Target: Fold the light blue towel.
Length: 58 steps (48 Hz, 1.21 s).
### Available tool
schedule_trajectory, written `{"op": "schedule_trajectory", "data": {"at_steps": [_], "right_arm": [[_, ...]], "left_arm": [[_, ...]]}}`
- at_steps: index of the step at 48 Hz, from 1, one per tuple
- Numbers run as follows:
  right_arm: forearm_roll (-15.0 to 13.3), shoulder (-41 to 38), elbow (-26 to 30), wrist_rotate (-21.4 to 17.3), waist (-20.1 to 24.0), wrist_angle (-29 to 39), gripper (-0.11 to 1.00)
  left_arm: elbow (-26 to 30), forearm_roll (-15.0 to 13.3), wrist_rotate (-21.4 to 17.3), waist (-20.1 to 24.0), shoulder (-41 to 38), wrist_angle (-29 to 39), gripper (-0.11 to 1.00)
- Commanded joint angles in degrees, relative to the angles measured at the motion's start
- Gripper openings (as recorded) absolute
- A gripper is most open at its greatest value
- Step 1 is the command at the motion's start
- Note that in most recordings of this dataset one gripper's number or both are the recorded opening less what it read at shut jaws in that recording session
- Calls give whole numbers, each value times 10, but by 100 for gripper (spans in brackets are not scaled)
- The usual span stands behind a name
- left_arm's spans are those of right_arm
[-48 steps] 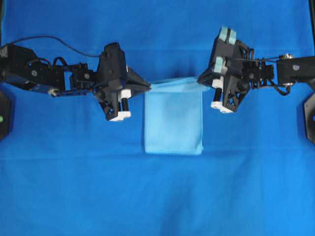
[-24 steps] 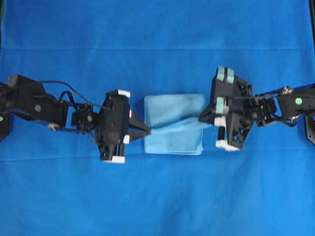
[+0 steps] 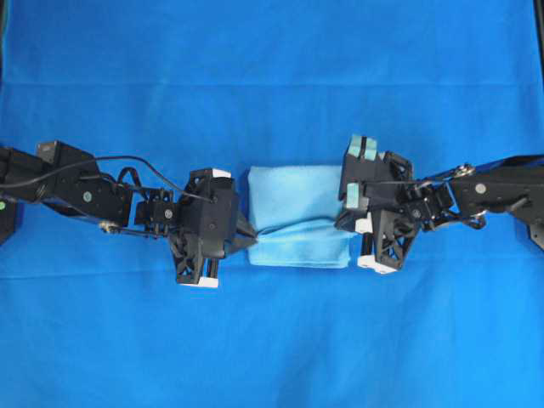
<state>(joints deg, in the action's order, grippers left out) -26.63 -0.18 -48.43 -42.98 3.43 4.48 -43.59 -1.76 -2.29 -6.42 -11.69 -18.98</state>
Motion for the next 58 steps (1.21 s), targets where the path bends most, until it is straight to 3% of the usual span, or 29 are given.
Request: {"op": "schedule_trajectory", "data": {"at_steps": [1, 8, 12, 24, 37, 47, 58], "right_arm": [[1, 4, 12, -2, 1, -5, 7], [1, -4, 28, -1, 12, -4, 49], [1, -4, 34, -1, 18, -4, 66], [1, 18, 47, -1, 32, 26, 61], [-3, 120, 65, 4, 65, 116, 61], [-25, 200, 49, 4, 66, 150, 61], [-56, 315, -11, 4, 64, 142, 61]], "left_arm": [[9, -1, -2, 0, 7, -8, 22], [12, 0, -4, 0, 7, -8, 56], [16, -1, -6, 1, 8, -8, 58], [17, 0, -13, 1, 38, 9, 54], [-3, 2, -14, 1, 169, 98, 54], [-47, 3, -14, 1, 272, 101, 54], [-124, 2, -12, 1, 392, 83, 54]]}}
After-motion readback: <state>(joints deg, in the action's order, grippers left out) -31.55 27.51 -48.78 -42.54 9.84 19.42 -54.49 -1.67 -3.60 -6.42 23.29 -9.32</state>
